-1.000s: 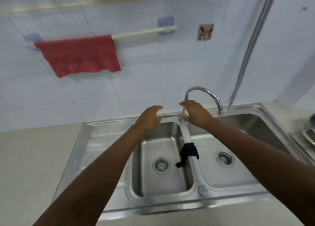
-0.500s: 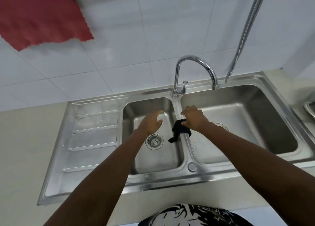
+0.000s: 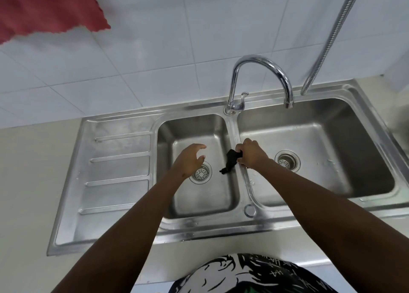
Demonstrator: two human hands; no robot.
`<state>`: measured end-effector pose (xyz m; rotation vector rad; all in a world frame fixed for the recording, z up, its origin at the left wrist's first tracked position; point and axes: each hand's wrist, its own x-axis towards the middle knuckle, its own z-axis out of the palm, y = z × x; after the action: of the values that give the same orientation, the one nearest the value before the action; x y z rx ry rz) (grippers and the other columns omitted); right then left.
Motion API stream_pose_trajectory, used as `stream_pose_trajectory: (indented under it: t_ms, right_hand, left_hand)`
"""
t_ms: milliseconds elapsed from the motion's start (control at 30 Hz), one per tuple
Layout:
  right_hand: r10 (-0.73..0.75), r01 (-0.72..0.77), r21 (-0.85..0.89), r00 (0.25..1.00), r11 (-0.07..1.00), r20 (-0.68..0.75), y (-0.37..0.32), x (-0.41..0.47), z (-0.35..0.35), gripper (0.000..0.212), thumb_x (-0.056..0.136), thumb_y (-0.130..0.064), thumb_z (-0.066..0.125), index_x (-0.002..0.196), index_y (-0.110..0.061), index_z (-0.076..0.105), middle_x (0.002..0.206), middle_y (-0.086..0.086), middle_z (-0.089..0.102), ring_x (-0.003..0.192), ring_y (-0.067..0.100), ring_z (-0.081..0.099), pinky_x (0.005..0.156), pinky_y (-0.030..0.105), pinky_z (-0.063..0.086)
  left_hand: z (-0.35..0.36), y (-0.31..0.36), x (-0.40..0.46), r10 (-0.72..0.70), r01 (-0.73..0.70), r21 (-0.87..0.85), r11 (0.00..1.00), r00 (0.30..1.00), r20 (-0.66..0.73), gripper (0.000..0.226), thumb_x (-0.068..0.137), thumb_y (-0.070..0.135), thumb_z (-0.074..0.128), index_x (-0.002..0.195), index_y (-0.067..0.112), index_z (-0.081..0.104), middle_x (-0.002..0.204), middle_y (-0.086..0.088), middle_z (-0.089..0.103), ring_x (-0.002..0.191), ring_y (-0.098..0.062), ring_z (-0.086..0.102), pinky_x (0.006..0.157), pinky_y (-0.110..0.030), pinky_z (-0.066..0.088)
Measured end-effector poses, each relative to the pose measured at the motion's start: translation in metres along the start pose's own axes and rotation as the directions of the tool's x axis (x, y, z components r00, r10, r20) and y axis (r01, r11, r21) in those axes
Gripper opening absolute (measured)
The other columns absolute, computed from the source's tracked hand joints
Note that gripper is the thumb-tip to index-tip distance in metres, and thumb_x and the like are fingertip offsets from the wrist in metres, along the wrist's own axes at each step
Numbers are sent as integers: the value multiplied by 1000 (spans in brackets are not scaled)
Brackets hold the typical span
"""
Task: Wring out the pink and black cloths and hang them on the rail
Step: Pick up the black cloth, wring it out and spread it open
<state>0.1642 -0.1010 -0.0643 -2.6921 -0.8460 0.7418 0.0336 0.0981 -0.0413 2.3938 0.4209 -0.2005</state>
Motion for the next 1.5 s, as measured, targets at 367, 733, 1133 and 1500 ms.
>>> stream_pose_trajectory:
  t_ms: [367,733,1133,1500]
  right_hand:
    - [-254,296,164,939,941,-232,-42,-43,-103,27,73,-5,66,94,-15,53,82,-3,57,73,19,53,59,27,37]
    - [-323,445,358,878,821,-353,-92,-86,-151,33,70,3,61,91,-22,57,99,-1,54,84,5,50,69,17,40]
    - [-415,472,206,870,857,-266,-68,-99,-121,54,92,-42,39,118,0,62,120,20,59,112,30,55,101,32,40]
    - [-268,190,-247,904,950,-333,-89,-81,-95,34,77,-4,61,108,-7,47,115,15,52,99,33,56,79,43,50]
  left_hand:
    - [-10,16,-15,32,-24,-187,982,999,41,72,80,29,75,142,18,40,146,-1,45,133,-18,43,108,-36,39]
    - [-37,64,-24,170,-174,-526,832,984,-57,84,60,33,89,129,35,42,121,17,59,107,-3,58,84,-25,53]
    - [-73,83,-31,144,-74,-299,952,964,222,21,89,10,41,93,5,61,78,-14,67,67,-26,62,66,-47,53]
    - [-111,77,-30,113,-150,107,983,949,293,29,90,52,52,83,23,52,67,8,50,56,-8,46,53,-23,36]
